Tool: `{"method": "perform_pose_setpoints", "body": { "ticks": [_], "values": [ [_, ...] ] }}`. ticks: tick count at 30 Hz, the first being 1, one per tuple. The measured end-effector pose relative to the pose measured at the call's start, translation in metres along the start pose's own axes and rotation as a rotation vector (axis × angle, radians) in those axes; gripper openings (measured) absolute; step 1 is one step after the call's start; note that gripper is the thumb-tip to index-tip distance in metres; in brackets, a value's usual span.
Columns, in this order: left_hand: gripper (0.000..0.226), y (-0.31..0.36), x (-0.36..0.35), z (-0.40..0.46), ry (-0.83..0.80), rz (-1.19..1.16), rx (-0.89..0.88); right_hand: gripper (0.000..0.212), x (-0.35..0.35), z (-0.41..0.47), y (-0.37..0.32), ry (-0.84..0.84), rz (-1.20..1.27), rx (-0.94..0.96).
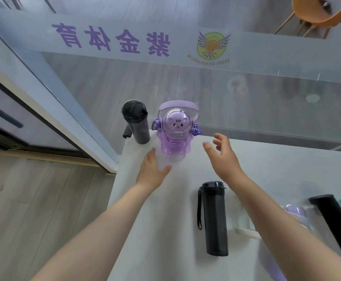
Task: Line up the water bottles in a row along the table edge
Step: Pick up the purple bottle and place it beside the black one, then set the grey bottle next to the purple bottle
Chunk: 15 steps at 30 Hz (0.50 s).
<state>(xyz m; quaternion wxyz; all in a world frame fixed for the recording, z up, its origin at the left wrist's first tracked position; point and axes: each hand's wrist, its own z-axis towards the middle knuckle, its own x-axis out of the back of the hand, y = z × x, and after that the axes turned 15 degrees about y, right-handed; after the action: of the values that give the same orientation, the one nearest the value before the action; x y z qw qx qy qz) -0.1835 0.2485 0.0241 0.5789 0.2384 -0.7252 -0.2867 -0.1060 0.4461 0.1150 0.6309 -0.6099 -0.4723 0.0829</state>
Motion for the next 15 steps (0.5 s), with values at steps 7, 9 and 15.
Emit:
{"method": "perform_pose_setpoints", "body": {
  "ticks": [7, 9, 15],
  "values": [
    [0.078, -0.051, -0.013, -0.072, -0.192, 0.525, -0.282, 0.061, 0.022, -0.092, 0.080, 0.105, -0.240, -0.041],
    [0.090, -0.060, -0.018, -0.082, -0.230, 0.659, -0.333, 0.064, 0.018, -0.109, 0.097, 0.076, -0.266, -0.065],
    [0.095, -0.073, -0.024, -0.089, -0.204, 0.724, -0.389, 0.079, 0.000, -0.127, 0.121, 0.039, -0.375, -0.131]
  ]
}}
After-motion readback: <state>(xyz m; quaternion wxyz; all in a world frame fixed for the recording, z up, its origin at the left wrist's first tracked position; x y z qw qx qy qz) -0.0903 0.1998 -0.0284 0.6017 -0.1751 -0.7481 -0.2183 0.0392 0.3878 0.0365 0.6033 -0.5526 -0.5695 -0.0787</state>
